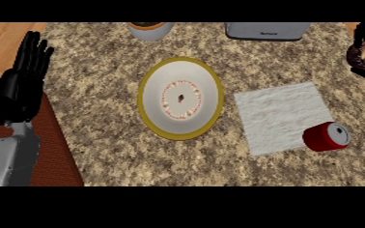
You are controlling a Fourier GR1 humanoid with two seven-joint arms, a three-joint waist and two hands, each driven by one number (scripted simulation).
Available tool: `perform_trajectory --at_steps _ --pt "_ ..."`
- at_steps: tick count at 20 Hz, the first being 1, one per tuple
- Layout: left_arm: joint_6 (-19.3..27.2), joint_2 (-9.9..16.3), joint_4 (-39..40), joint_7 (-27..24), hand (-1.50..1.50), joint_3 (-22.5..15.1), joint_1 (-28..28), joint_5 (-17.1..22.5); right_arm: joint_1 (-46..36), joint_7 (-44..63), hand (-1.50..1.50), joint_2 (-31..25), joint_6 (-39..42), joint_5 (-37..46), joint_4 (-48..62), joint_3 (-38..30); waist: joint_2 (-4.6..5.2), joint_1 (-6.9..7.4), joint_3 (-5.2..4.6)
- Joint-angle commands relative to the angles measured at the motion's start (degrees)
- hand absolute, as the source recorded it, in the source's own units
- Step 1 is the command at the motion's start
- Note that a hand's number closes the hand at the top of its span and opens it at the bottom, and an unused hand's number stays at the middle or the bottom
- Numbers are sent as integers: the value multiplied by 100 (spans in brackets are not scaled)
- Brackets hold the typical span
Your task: Pick the cupcake from the placemat and place it in the bowl
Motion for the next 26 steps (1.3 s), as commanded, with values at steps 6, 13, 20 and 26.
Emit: perform_trajectory --at_steps 6,13,20,26 --pt "-50 -19 129 -245 0 101 219 4 -1066 -387 150 259 1879 -883 -38 -359 -80 -180 -21" --pt "124 -55 -3 21 0 134 196 -11 -1558 622 150 944 2642 -1132 -473 -38 -142 -302 -23" --pt "-81 172 -227 -108 0 339 591 70 -1553 1774 150 1970 2907 -1370 -1356 354 -188 -364 -21" --pt "319 48 -93 360 0 149 11 -168 -1399 3027 150 2988 3173 -1593 -2406 691 -169 -446 -15"
